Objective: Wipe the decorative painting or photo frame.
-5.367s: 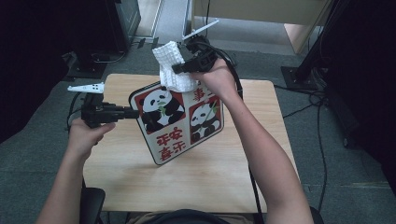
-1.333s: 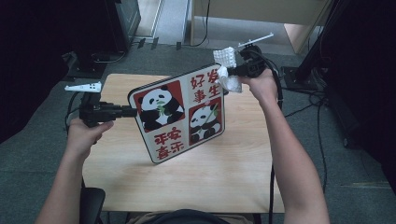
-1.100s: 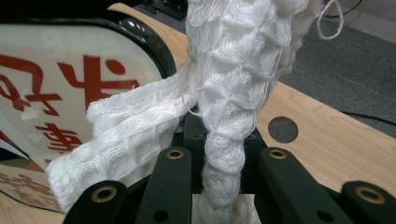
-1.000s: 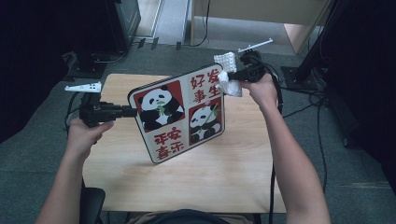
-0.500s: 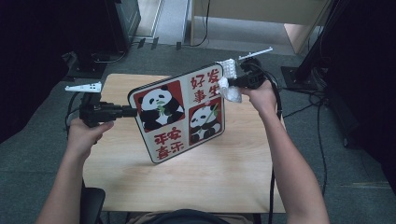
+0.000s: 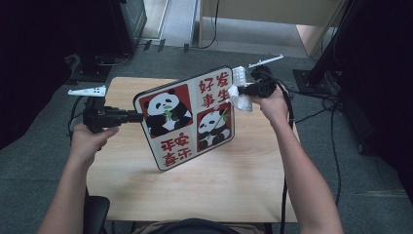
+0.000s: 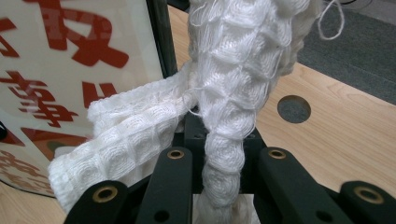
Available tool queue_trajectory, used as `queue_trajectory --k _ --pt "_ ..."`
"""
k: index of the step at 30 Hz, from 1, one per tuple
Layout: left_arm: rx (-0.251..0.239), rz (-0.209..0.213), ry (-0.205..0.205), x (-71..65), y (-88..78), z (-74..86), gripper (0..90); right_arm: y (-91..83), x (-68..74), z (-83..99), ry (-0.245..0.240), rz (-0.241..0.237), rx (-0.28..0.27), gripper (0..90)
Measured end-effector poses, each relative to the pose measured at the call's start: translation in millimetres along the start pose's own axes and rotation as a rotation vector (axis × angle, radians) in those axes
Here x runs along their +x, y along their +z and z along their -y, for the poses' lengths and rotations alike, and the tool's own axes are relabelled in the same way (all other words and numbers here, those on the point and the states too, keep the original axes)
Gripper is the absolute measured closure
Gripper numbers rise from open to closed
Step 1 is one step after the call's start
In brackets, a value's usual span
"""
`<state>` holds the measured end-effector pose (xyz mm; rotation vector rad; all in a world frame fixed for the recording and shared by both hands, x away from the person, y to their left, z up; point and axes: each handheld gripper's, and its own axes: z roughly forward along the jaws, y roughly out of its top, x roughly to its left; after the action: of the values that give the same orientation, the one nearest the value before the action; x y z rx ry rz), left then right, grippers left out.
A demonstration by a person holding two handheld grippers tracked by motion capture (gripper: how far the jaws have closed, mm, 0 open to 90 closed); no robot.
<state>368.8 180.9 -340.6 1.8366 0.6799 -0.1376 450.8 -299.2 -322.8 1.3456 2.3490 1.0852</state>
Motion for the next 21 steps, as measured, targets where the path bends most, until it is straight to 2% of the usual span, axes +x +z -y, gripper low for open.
queue_trajectory --k 21 --pt "-0.002 0.001 -0.005 -0.3 0.0 0.5 77.7 15.1 -4.0 30.7 0.003 -0.007 0.015 80.5"
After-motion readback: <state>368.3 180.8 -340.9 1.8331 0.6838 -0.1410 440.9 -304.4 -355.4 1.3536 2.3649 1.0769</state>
